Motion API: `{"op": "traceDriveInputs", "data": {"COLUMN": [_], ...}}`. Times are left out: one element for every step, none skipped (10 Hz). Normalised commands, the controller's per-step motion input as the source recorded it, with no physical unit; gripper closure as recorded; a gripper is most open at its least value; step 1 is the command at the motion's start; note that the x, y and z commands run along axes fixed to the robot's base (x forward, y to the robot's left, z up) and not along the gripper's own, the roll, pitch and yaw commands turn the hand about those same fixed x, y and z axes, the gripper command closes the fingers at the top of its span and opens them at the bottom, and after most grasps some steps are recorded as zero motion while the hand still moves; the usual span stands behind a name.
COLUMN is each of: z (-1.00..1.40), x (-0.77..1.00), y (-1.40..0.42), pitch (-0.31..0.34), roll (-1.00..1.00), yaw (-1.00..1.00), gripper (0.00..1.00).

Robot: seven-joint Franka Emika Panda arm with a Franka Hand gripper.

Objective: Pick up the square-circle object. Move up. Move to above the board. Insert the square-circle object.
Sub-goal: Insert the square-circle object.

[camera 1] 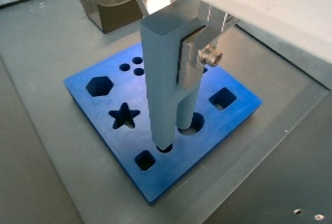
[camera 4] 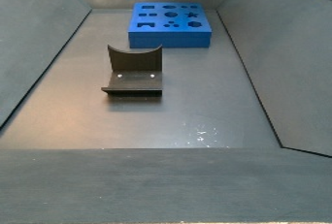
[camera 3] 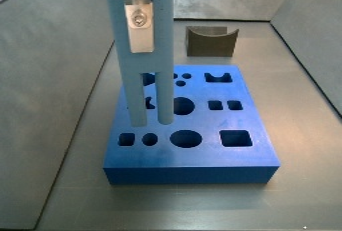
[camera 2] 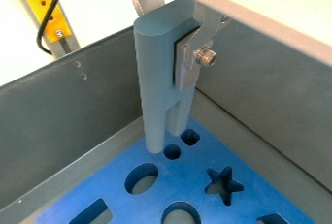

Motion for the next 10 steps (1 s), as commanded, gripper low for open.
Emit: {"op": "traceDriveInputs", "data": {"z": [-0.44, -0.04, 0.00, -0.27, -0.40, -0.30, -0.01, 0.00, 0.00, 0.00], "x": [-0.32, 0.00, 0.00, 0.00, -0.06, 0.00, 0.03, 0.22, 0.36, 0.16], "y": [0.00, 0.00, -0.03, 0.00, 0.00, 0.00, 0.00, 0.00, 0.01, 0.00], "pitch": [-0.053, -0.023, 0.000, 0.000, -0.007, -0.011, 0.000, 0.024, 0.066, 0.039], "roll": [0.00, -0.01, 0.00, 0.00, 0.00, 0.00, 0.00, 0.00, 0.02, 0.00], "yaw": [0.54, 0.19, 0.00, 0.03, 0.18, 0.19, 0.00, -0.04, -0.19, -0.19], "gripper": [1.00, 1.00, 1.00, 1.00, 1.00, 1.00, 1.00, 1.00, 1.00, 1.00]}}
